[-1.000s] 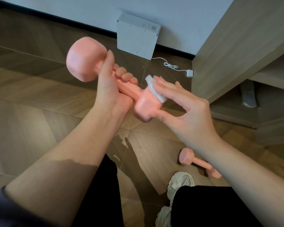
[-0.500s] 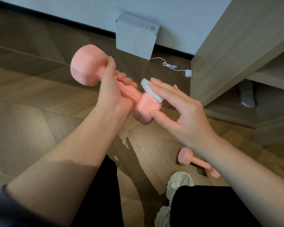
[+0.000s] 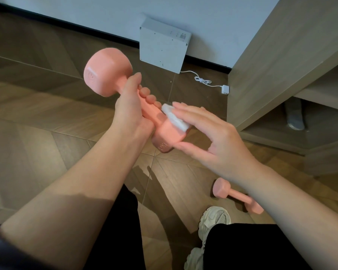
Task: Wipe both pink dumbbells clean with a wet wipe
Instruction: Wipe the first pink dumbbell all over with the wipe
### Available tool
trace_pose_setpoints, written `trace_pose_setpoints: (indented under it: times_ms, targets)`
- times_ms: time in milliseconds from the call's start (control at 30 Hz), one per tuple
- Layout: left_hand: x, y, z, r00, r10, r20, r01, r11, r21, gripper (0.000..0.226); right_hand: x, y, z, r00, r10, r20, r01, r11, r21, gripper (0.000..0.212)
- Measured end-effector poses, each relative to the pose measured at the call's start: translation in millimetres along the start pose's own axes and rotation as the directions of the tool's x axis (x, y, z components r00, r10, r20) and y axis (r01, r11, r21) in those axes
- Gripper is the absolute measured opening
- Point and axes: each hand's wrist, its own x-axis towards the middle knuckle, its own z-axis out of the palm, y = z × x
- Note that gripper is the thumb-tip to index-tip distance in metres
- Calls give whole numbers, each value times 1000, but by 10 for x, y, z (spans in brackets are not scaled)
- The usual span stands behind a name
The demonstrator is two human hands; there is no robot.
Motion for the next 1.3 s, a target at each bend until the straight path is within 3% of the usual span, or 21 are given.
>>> trace_pose_setpoints:
  times_ms: [300, 533, 800, 1033, 1300]
  targets:
    - [-55, 33, -12, 993, -70, 95, 56, 988, 142, 31, -8, -62, 57, 998, -60, -36, 61, 998, 15, 44]
    - [-114, -12, -6, 978, -84, 193, 14, 940, 340, 36, -42, -46, 78, 989, 39, 141, -45, 998, 37, 61]
    - [-131, 59, 21, 903, -234, 359, 132, 949, 288, 40, -21, -49, 50, 996, 61, 71, -66, 995, 69, 67]
    - [-98, -4, 41, 951, -157, 268, 40, 918, 395, 44, -40, -36, 108, 996, 37, 82, -38, 999, 8, 55]
    - [-49, -32, 2, 987, -37, 156, -39, 888, 458, 24, -24, -25, 139, 982, 17, 190, 12, 988, -152, 56]
